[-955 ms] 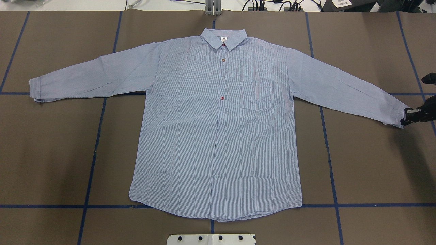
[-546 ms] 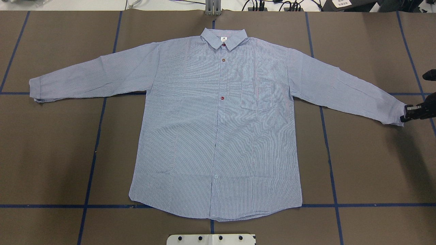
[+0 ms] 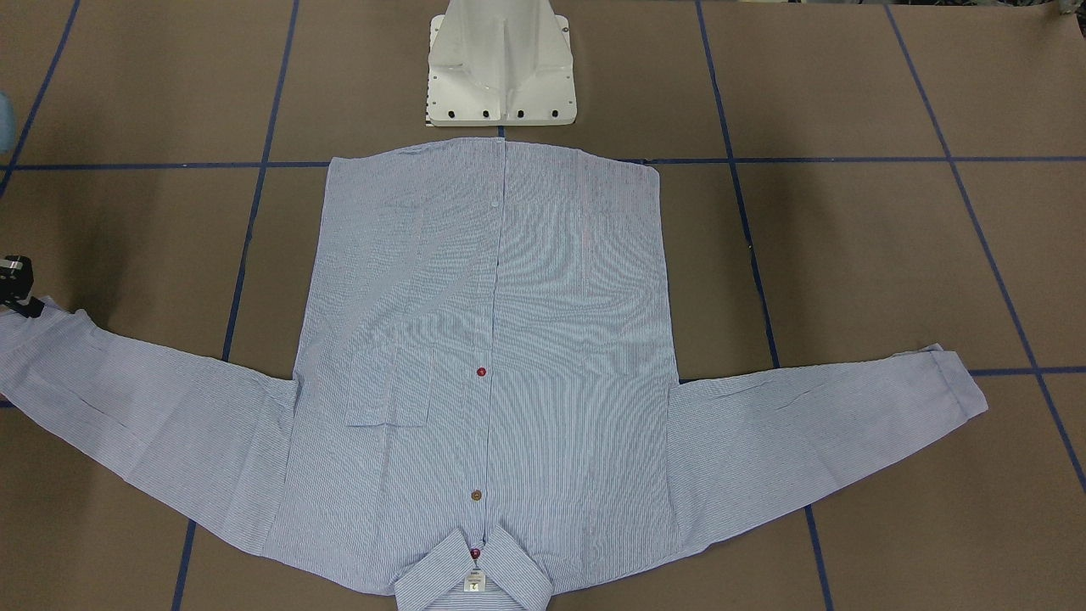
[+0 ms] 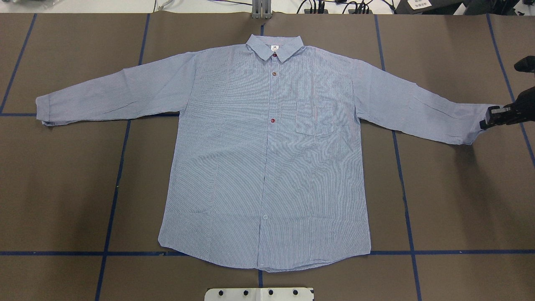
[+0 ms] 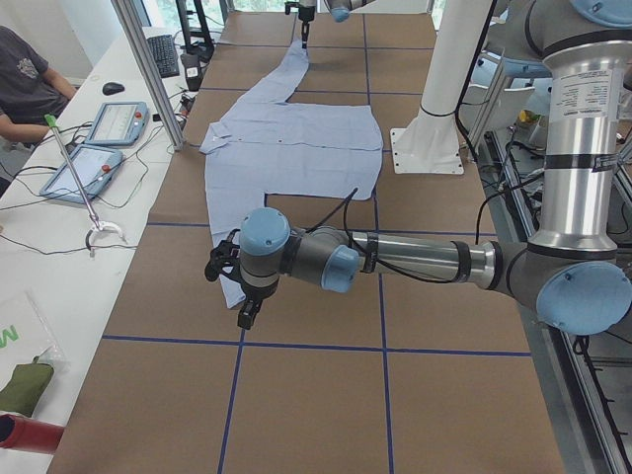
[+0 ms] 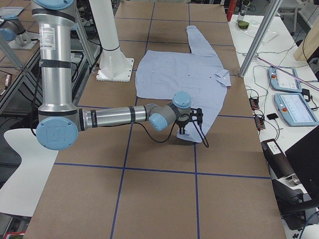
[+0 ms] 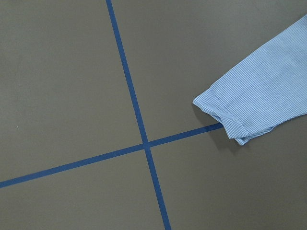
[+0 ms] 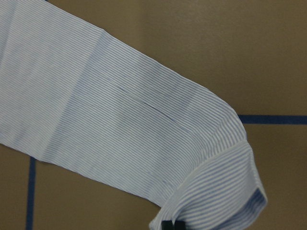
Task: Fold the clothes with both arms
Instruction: 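Carry the grasped sleeve with the right gripper across the shirt toward the collar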
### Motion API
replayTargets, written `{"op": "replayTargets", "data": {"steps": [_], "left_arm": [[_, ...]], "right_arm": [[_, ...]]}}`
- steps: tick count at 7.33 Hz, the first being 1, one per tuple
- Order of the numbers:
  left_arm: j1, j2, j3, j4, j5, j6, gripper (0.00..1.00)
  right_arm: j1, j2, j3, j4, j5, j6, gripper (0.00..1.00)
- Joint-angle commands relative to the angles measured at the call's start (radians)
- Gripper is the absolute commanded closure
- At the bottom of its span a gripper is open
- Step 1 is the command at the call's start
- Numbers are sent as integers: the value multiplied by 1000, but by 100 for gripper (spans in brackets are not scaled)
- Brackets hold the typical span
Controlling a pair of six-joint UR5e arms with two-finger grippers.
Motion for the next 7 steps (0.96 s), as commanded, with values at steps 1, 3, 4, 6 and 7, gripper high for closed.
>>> {"op": "replayTargets", "data": {"steps": [1,3,4,6,7], "left_arm": [[0,0,2,2,2,0,0],[0,0,4,2,2,0,0],[0,1,5,0,2,2,0],[0,0,17,0,2,3,0],[0,0,19,0,2,3,0]], "right_arm": [[-54,241,136,-355,-9,1,100],[-151,460,123,-496,-13,44,100],[-191,550,79,-491,-14,140,100],[-236,768,-98,-490,-16,266,100],[-253,889,-230,-467,-29,280,100]]}}
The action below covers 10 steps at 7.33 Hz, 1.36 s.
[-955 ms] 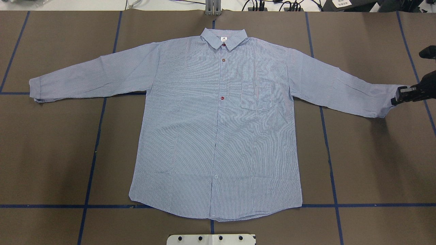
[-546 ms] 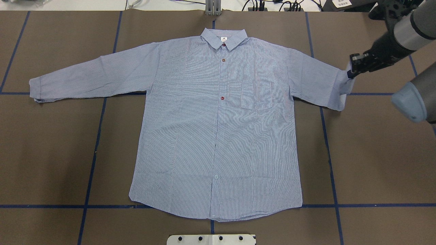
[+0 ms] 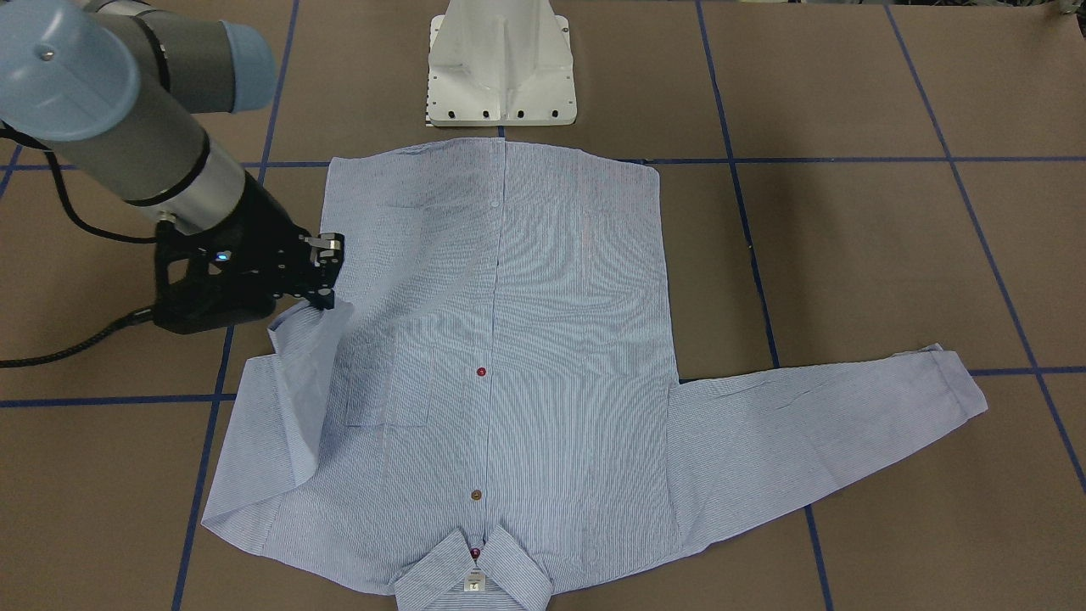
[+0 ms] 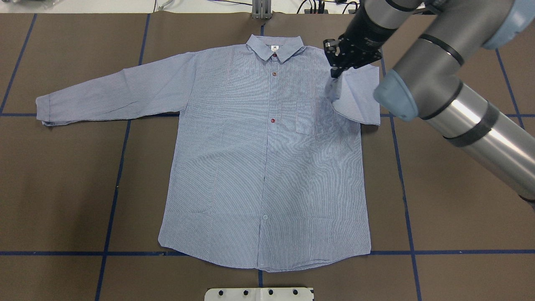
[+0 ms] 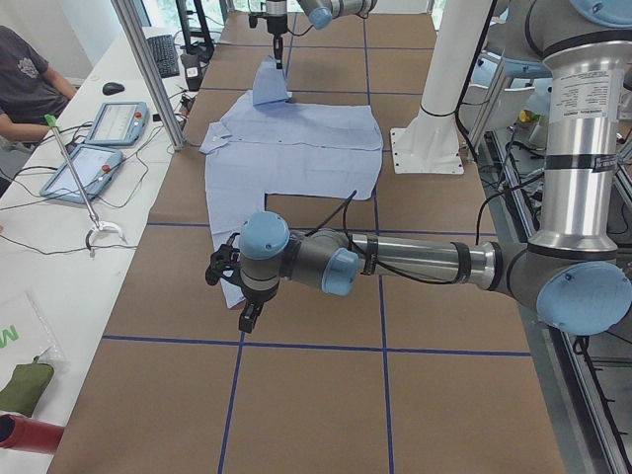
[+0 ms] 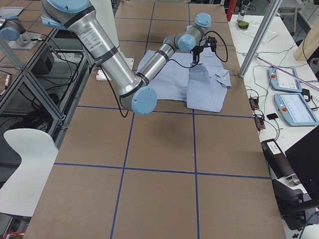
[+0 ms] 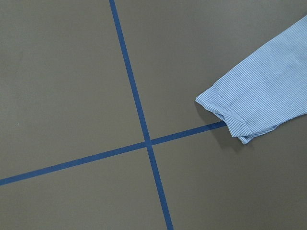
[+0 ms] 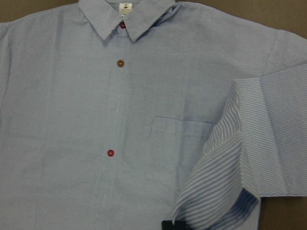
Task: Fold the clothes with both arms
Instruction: 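Carry the grasped sleeve with the right gripper across the shirt toward the collar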
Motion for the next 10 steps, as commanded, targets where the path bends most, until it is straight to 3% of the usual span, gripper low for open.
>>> {"op": "replayTargets", "data": {"steps": [1,2,4,7,9,10], "left_arm": [[0,-1,6,0,0,1,0],[0,-1,6,0,0,1,0],[0,-2,18,0,0,1,0],[0,-4,18,0,0,-1,0],[0,-2,17,-2,0,1,0],[0,-4,17,-2,0,2,0]], "right_arm": [[-50,246,-293,106,-19,97,100],[-74,309,-401,210,-71,171,100],[-125,334,-459,238,-144,179,100],[-209,354,-630,439,-221,176,100],[-254,477,-797,459,-321,174,100],[-257,476,-804,512,-335,173,22]]}}
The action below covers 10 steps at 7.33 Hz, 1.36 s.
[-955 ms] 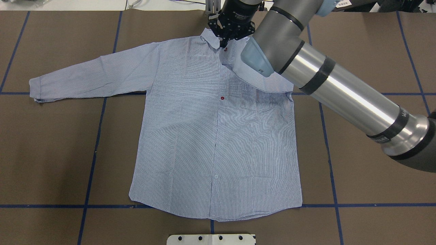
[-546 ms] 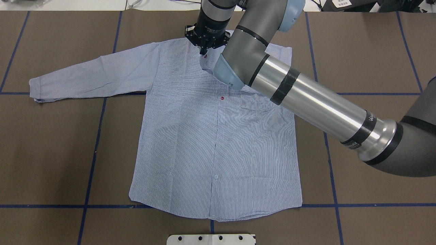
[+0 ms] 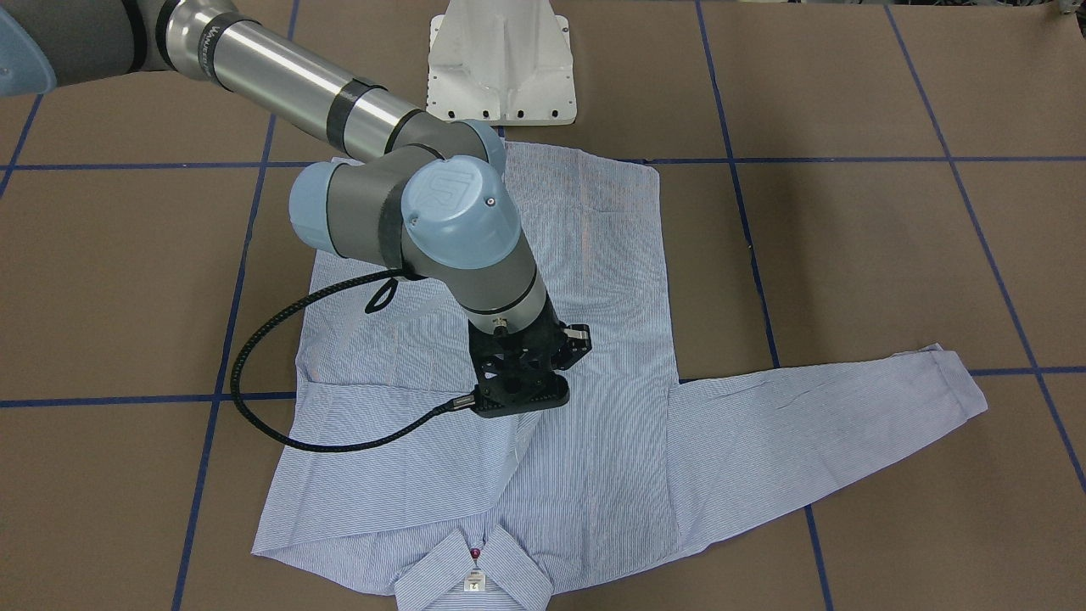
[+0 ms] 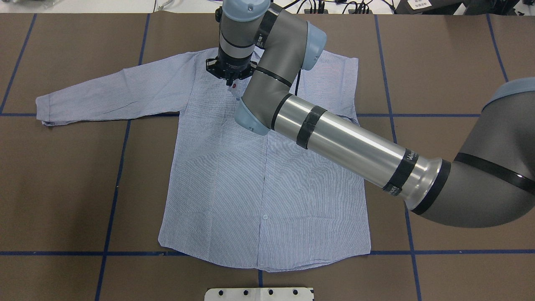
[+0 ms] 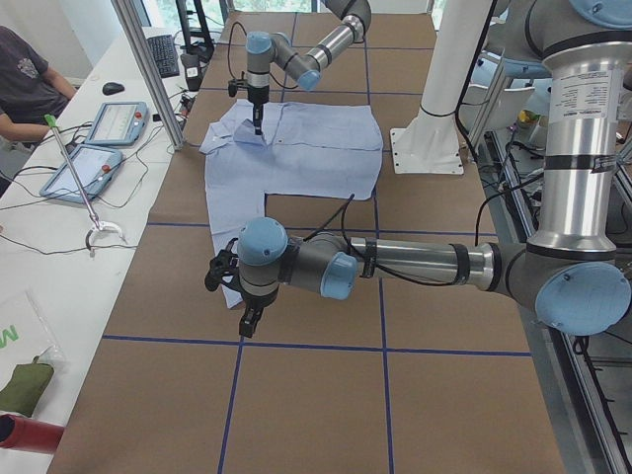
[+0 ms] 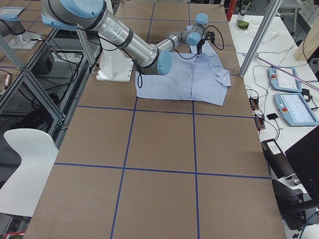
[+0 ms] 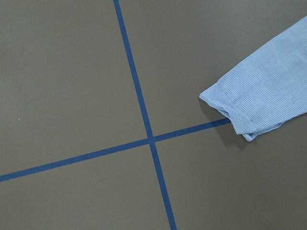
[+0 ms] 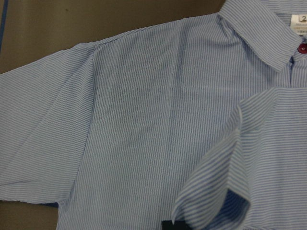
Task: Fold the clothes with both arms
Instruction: 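Carry the grasped sleeve with the right gripper across the shirt toward the collar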
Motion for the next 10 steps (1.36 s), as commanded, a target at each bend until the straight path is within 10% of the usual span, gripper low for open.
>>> {"op": "replayTargets", "data": {"steps": [1,4,7,10], "left_arm": [[0,-2,1,-1,0,1,0],[0,-8,4,-19,0,-5,0],[148,2,1,-285,41,-355,0],[380,-2,2,-442,224,-816,0]], "right_arm": [[-48,30,-47,74,-115,0,0],[-59,33,-9,55,-135,15,0],[-45,-83,385,-435,-121,0,0],[25,-307,648,-508,-47,-40,0]]}}
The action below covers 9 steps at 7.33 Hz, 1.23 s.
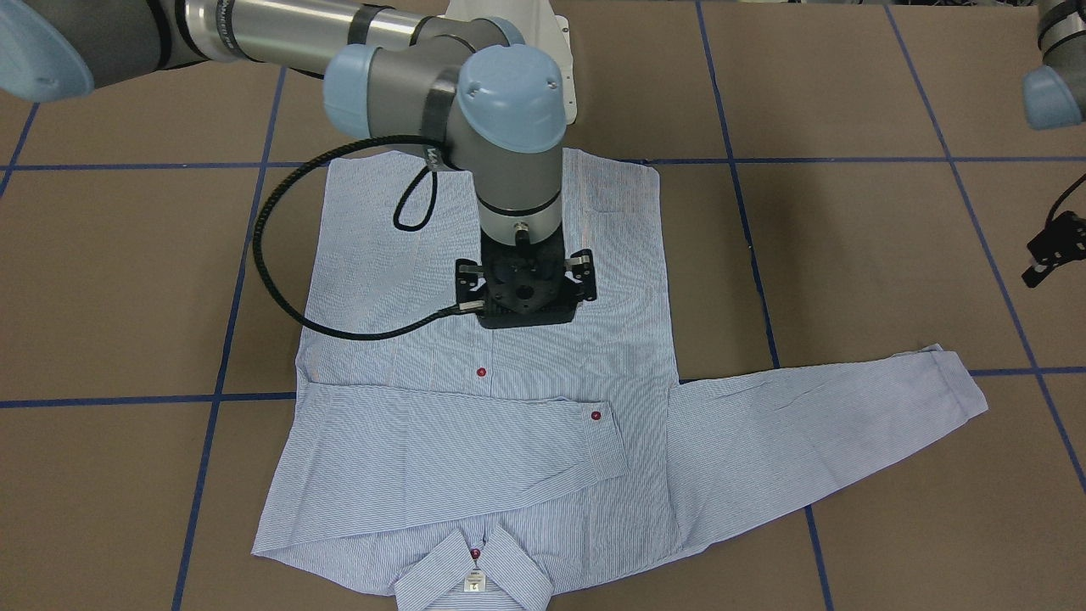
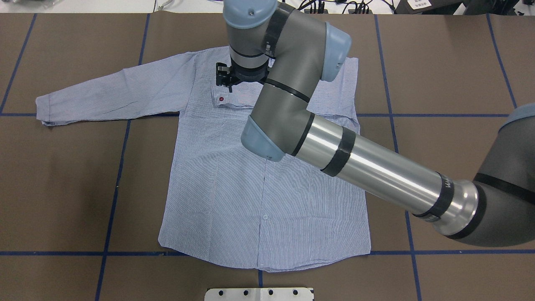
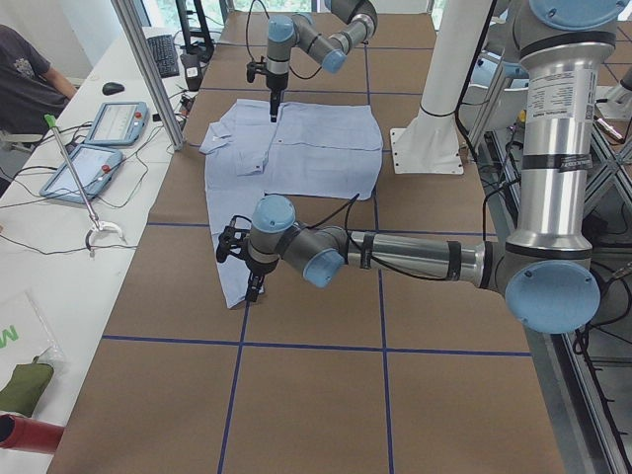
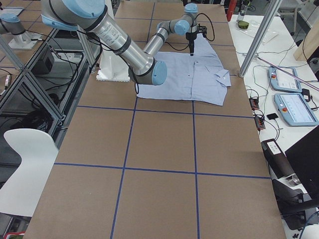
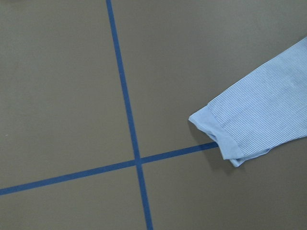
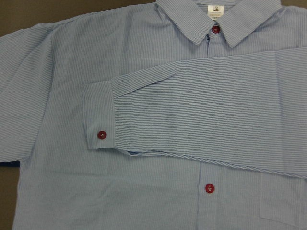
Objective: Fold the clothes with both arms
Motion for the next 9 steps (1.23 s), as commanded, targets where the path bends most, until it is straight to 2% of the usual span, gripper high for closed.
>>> {"op": "replayTargets", "data": {"steps": [1,2,4,6,9], "left_arm": [[134,-3,5,-113,125,-311,1],[150,-9,41,-161,141,-364,1],[150,-66,187,-286,145,-406,1],[156,-75,216,-298,193,-411,4],[170,-140,308,-307,228,-411,16]], "right_arm": [[55,-211,214,-22,53,-81,0],[73,-276,276,-25,64,-108,0],[86,-281,295,-65,69,-144,0],[98,-307,324,-65,90,-146,0],[99,-312,323,-64,95,-151,0]]}}
